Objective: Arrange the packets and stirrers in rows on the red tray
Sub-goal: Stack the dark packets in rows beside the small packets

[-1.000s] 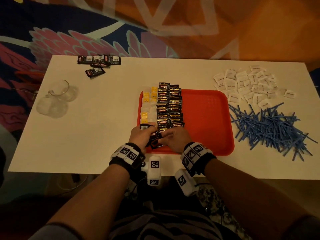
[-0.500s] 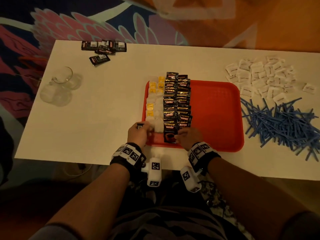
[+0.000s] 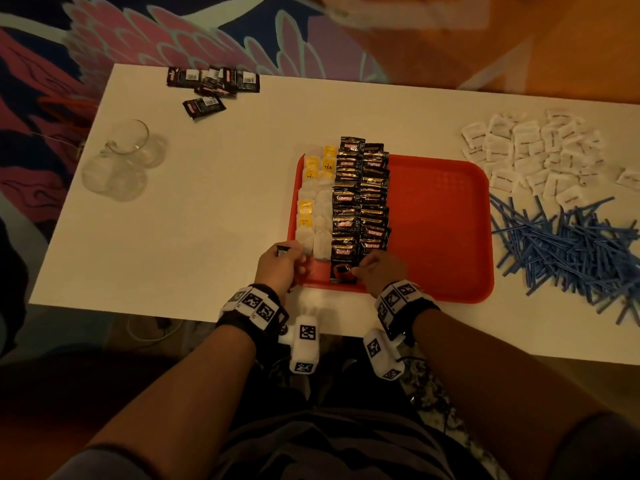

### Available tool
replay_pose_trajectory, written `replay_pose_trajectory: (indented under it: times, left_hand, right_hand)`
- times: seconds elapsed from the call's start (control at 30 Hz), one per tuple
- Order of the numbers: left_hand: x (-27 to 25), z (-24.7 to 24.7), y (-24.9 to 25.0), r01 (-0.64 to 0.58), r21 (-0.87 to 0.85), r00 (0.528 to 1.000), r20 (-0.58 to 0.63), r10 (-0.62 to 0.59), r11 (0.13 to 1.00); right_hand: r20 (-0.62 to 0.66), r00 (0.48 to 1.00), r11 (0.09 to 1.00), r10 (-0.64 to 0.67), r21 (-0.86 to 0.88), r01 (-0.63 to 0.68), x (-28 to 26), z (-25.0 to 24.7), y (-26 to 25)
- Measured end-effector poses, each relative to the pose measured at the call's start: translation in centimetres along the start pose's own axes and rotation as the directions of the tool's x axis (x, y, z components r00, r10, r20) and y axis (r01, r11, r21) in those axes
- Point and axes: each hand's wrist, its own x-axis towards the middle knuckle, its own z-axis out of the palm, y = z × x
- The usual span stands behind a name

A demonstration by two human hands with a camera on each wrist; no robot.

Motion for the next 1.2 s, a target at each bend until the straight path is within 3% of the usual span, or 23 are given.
replay_pose_trajectory:
  times: [0.23,0.33,0.47,0.53,0.63,0.7,0.8,0.87,0.93,1.03,1.13,1.2]
  left_hand:
    - [0.0,1.1,0.8,0.09,-0.133,0.992,0.095,-0.078,0.987]
    - [-1.0,1.7,1.8,0.133,-0.152,0.974,0.202,-0.101,0.979]
    - [-2.0,2.7,3.0,0.151,-0.163,0.939,0.332,-0.09,0.975]
    - [-2.2,3.1,3.4,0.175,-0.178,0.924,0.368,-0.099,0.968]
    - [-2.1,3.1,3.4,0.202,-0.132,0.927,0.346,-0.146,0.97]
    - [-1.9,2.6,3.3,0.246,-0.077,0.931,0.297,-0.214,0.966]
    - [-1.9,2.2,3.3,0.331,-0.069,0.898,0.329,-0.292,0.941]
    - [-2.0,2.6,3.5,0.252,-0.13,0.934,0.293,-0.205,0.959]
    - [-2.0,3.1,3.7,0.109,-0.178,0.969,0.238,-0.065,0.978]
    - [-2.3,3.6,3.8,-0.024,-0.158,0.981,0.189,0.054,0.987]
    - [-2.2,4.0,3.8,-0.062,-0.134,0.977,0.195,0.088,0.989]
    - [-2.5,4.3,4.0,-0.047,-0.135,0.971,0.226,0.077,0.99]
  right_hand:
    - [-0.013,0.995,0.995,-0.101,0.013,0.101,-1.7,-1.9,-0.9]
    - [0.118,0.967,0.963,-0.227,0.176,0.204,-3.1,-2.9,-2.7]
    - [0.311,0.898,0.896,-0.31,0.412,0.167,-4.9,-3.8,-4.7]
    - [0.233,0.907,0.896,-0.352,0.365,0.254,-5.4,-4.2,-5.2]
    - [0.017,0.929,0.871,-0.371,0.352,0.342,-5.8,-5.0,-5.4]
    - [-0.093,0.899,0.845,-0.428,0.311,0.435,-6.1,-5.3,-5.3]
    - [-0.072,0.805,0.801,-0.589,0.081,0.593,-6.5,-5.7,-5.0]
    - [-0.013,0.779,0.779,-0.627,-0.001,0.627,-6.8,-5.8,-4.7]
    - [-0.027,0.822,0.821,-0.569,0.018,0.57,-6.8,-5.8,-4.2]
    - [-0.036,0.932,0.915,-0.361,0.179,0.362,-6.6,-5.8,-3.7]
    - [0.061,0.942,0.933,-0.329,0.178,0.314,-6.4,-5.8,-3.6]
    - [0.035,0.938,0.933,-0.346,0.122,0.34,-6.5,-6.0,-3.6]
